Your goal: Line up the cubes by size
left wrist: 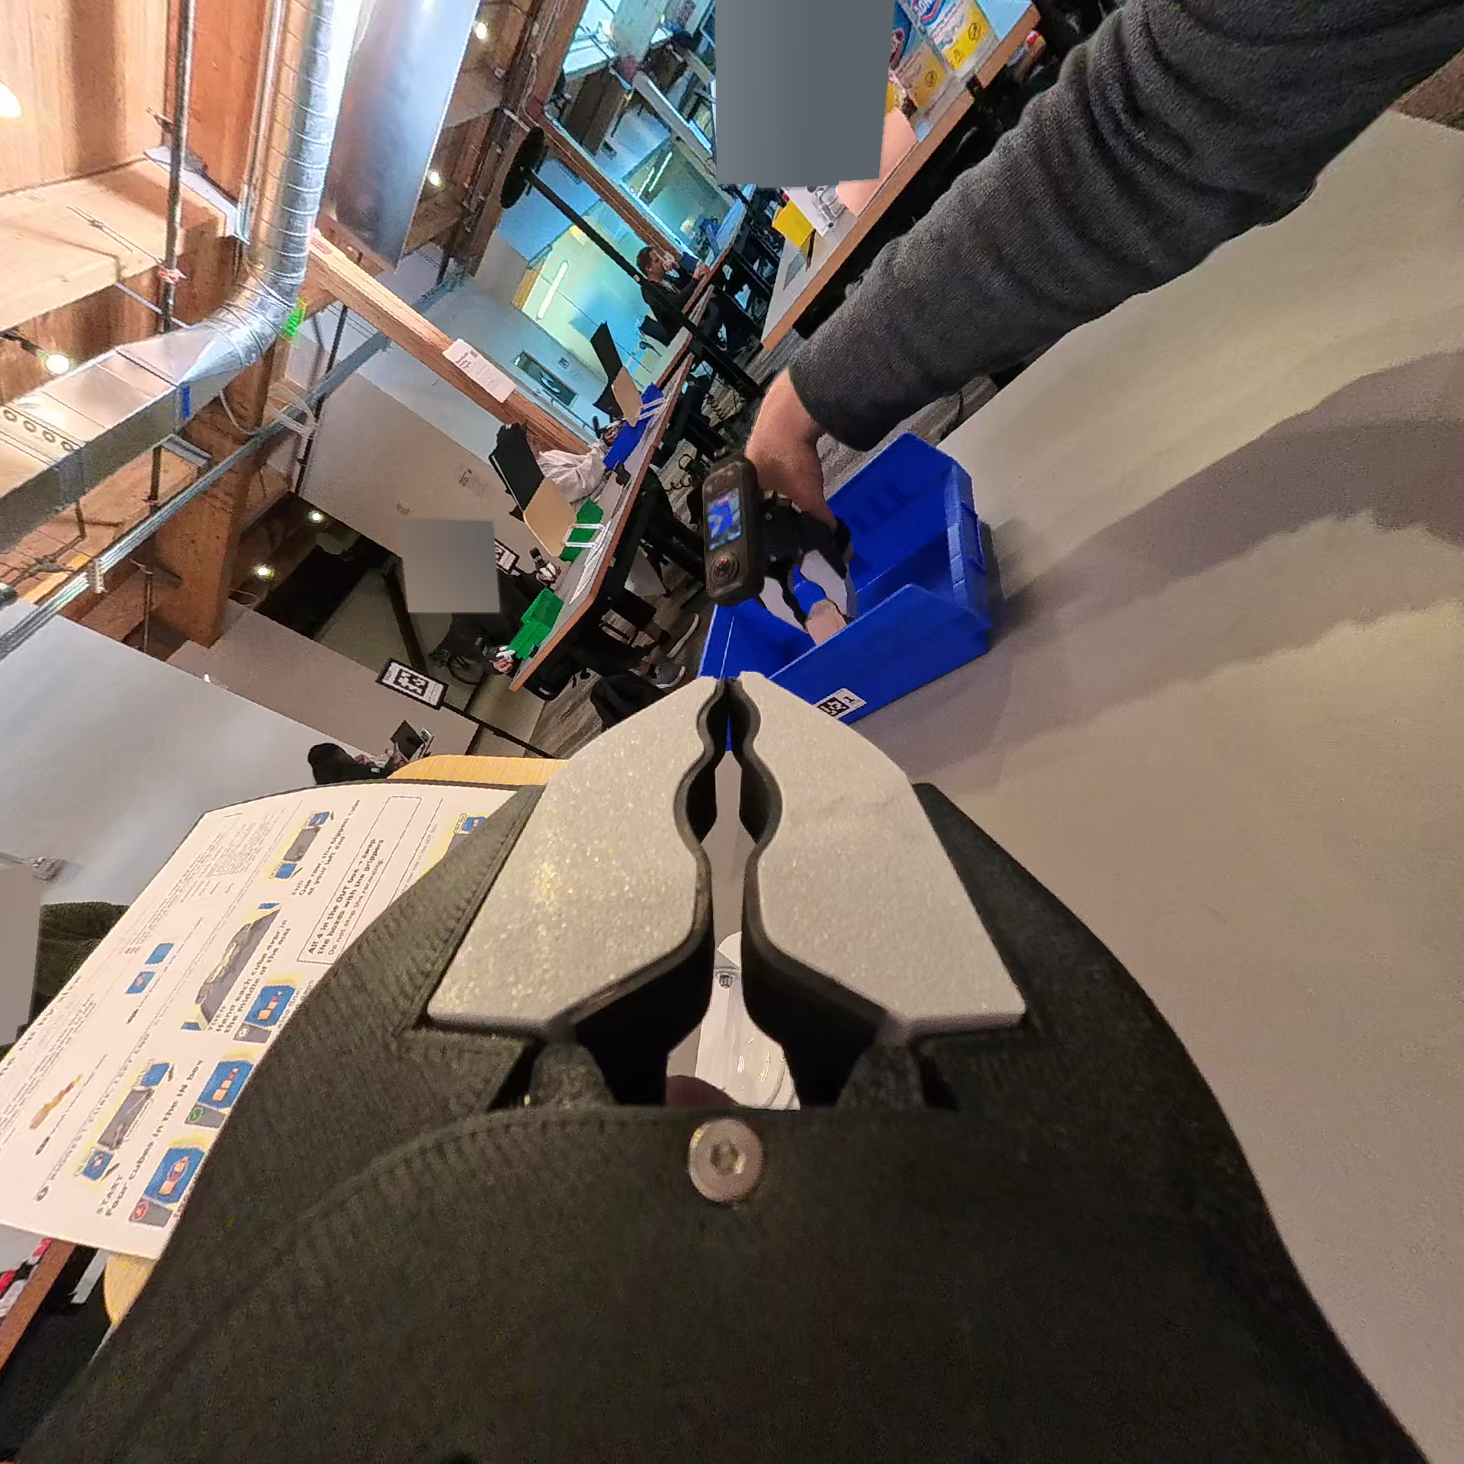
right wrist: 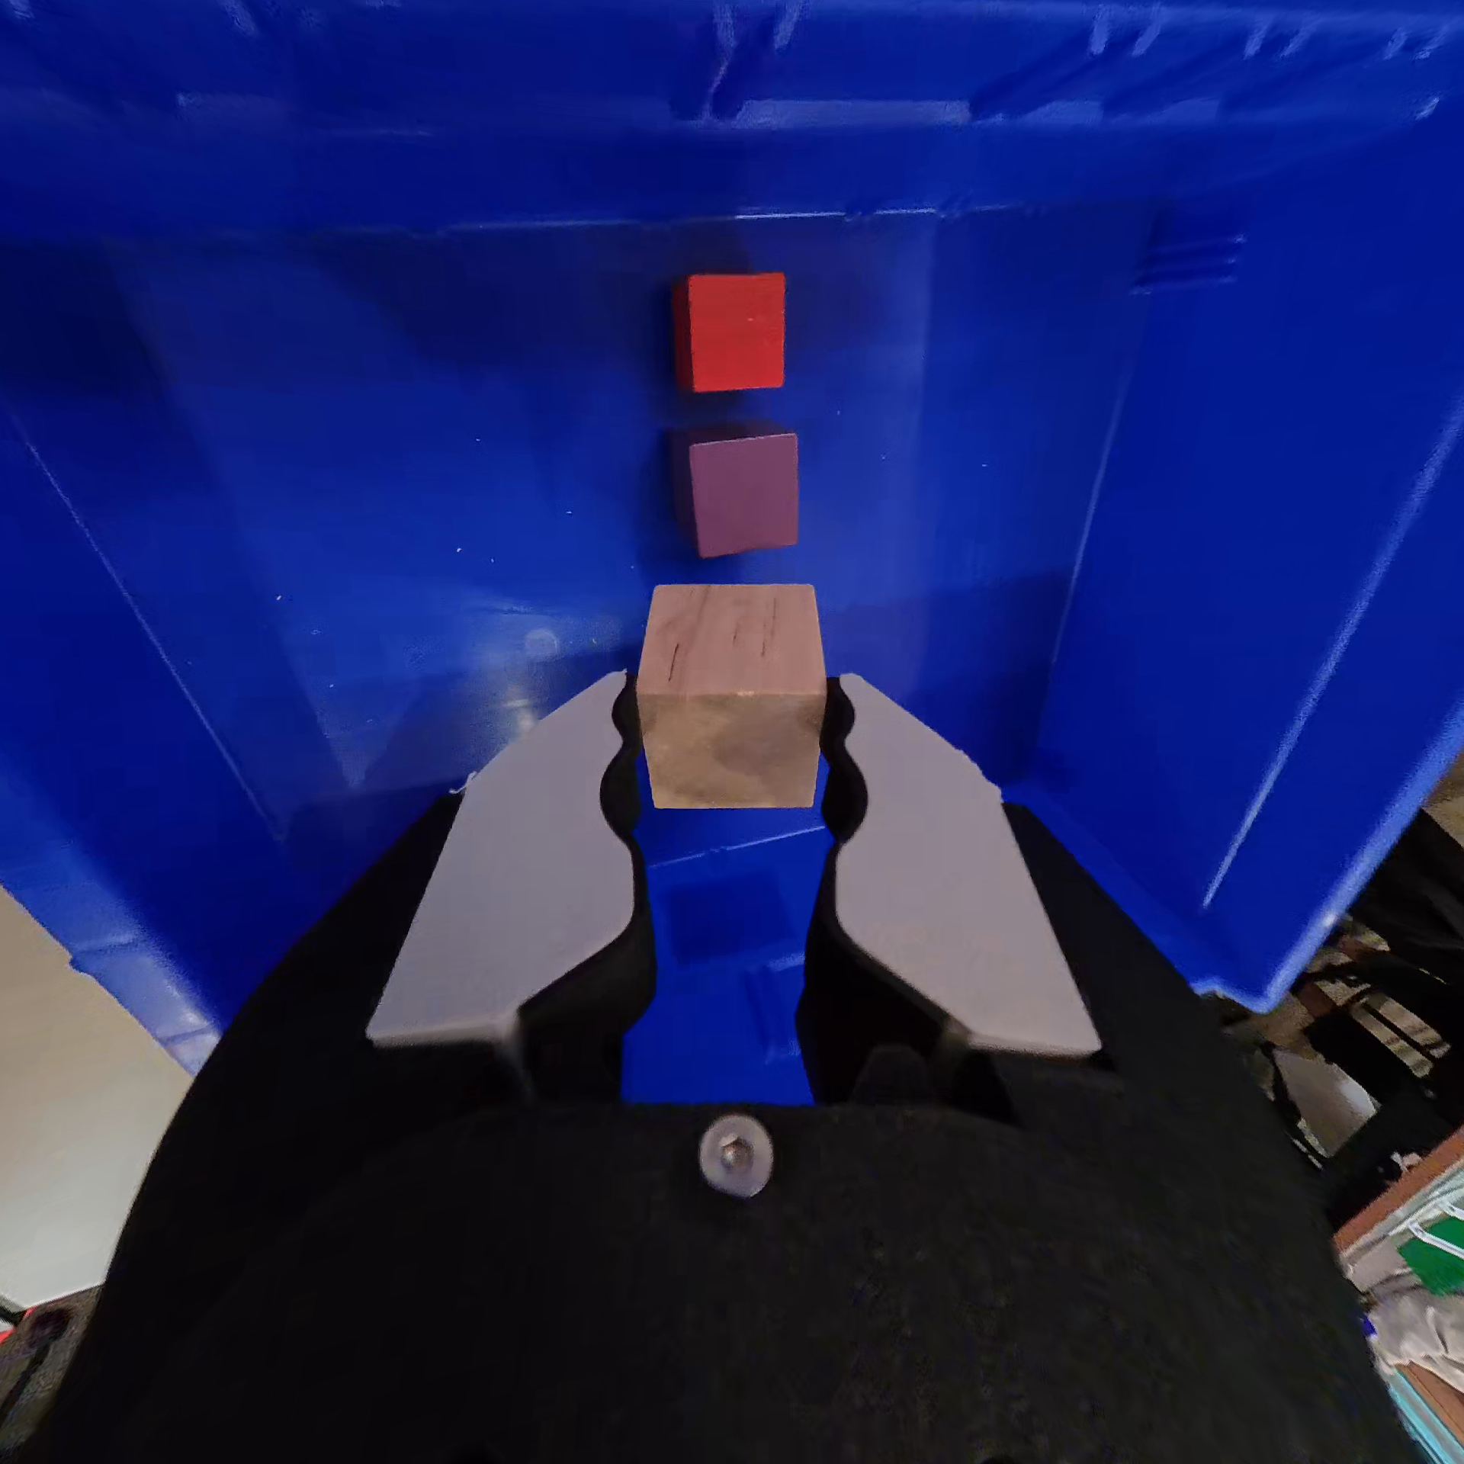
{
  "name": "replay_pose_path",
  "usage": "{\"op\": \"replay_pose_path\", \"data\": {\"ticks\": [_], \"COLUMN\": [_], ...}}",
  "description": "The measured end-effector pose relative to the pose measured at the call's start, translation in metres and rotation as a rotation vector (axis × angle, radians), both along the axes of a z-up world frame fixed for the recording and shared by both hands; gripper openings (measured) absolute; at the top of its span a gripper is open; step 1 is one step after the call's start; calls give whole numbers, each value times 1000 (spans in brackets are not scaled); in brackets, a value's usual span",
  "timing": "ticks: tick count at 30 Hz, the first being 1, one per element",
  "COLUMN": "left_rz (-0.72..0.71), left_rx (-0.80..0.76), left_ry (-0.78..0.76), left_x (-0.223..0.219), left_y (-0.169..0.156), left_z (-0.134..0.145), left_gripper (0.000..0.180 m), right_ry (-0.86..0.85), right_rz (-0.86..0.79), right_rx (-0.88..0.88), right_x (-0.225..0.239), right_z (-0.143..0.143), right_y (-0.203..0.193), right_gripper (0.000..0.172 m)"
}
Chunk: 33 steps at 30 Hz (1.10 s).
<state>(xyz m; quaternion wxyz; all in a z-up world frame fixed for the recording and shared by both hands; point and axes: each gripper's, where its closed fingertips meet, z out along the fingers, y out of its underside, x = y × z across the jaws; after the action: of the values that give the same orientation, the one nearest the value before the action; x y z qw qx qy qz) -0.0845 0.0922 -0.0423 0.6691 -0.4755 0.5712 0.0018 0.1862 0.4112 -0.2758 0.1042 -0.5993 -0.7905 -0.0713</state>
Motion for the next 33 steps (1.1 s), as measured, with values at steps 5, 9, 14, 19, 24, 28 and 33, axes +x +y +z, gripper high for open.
{"op": "replay_pose_path", "data": {"ticks": [5,9,14,19,24,28,33], "left_rz": [0,0,-2,-2,-1,-2,-3], "left_rx": [-4,-8,-13,-14,-16,-18,-21], "left_ry": [5,12,16,22,23,25,29], "left_x": [1,1,2,4,4,4,4], "left_y": [1,2,3,3,3,3,4], "left_z": [-2,-4,-6,-7,-8,-8,-10], "left_gripper": [0,0,0,0,0,0,0], "right_ry": [-61,-75,-77,-81,-70,-83,-60], "right_rz": [-1,3,11,17,25,20,18], "right_rx": [-39,-63,-72,-83,-96,-90,-69], "right_x": [2,0,-3,-5,-8,-7,-9], "right_z": [-12,-17,-19,-20,-20,-24,-21], "right_y": [7,8,9,9,8,9,12], "right_gripper": [44,44,44,44,44,45,48]}}
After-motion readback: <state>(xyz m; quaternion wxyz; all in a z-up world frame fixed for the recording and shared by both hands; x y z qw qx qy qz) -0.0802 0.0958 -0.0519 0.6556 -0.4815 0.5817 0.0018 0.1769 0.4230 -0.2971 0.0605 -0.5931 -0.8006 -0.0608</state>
